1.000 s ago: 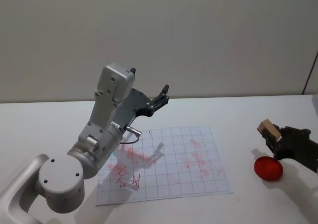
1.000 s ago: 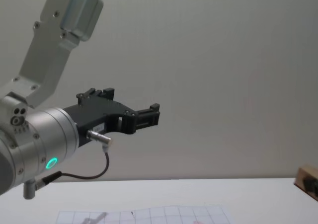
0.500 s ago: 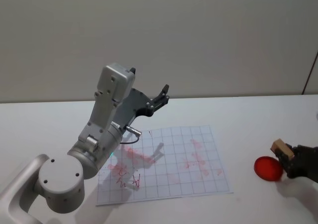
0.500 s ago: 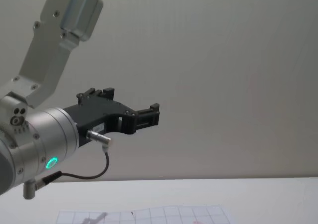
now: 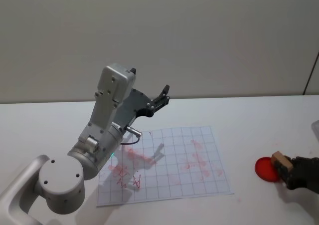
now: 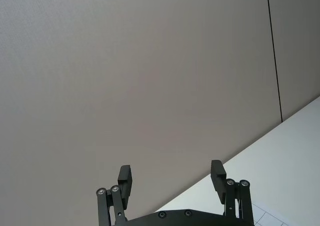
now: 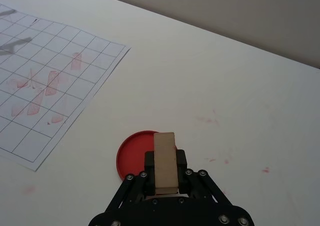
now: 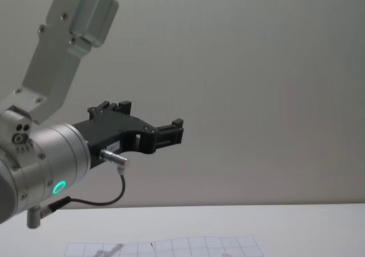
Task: Use the one hand to pick up the stamp and affix it onto the A4 paper.
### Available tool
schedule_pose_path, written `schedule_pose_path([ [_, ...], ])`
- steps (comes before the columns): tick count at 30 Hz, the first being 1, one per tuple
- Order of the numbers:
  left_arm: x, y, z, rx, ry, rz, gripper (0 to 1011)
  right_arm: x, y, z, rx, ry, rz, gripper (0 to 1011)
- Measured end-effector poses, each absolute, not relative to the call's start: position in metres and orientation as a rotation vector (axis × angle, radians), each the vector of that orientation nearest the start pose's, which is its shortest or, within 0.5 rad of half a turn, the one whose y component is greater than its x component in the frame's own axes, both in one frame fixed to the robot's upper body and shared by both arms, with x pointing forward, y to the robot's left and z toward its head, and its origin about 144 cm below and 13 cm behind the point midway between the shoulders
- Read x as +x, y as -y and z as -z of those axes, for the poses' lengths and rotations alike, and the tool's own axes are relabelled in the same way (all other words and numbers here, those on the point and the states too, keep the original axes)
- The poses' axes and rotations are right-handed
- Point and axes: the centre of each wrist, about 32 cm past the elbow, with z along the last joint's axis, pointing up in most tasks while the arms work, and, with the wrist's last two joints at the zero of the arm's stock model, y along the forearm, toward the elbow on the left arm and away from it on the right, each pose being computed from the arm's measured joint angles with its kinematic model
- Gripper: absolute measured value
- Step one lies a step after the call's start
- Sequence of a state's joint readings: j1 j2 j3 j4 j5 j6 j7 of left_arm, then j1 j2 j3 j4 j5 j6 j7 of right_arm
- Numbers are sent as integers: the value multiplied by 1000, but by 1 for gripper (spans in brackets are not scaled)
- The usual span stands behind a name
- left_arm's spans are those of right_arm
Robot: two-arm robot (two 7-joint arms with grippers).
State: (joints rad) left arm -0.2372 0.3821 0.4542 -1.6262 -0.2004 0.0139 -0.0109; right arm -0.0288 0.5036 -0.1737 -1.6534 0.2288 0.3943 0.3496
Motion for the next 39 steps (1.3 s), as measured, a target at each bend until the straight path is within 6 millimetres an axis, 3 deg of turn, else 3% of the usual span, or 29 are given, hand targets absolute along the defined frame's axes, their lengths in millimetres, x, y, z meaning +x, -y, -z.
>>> schedule_pose_path([
  [10,492,-198,-1204,61,268,-1124,1001,449,308,-1159,-515,-170,1035,250],
  [26,492,-198,-1204,61,268,-1124,1001,451,306,-1158,-523,-170,1025,785],
  [35,492,-198,-1204,61,268,-1124,1001,451,306,-1158,-524,-171,1024,1001],
  [39,492,-198,-1204,61,267,-1124,1001,451,305,-1158,-524,-171,1023,1001],
])
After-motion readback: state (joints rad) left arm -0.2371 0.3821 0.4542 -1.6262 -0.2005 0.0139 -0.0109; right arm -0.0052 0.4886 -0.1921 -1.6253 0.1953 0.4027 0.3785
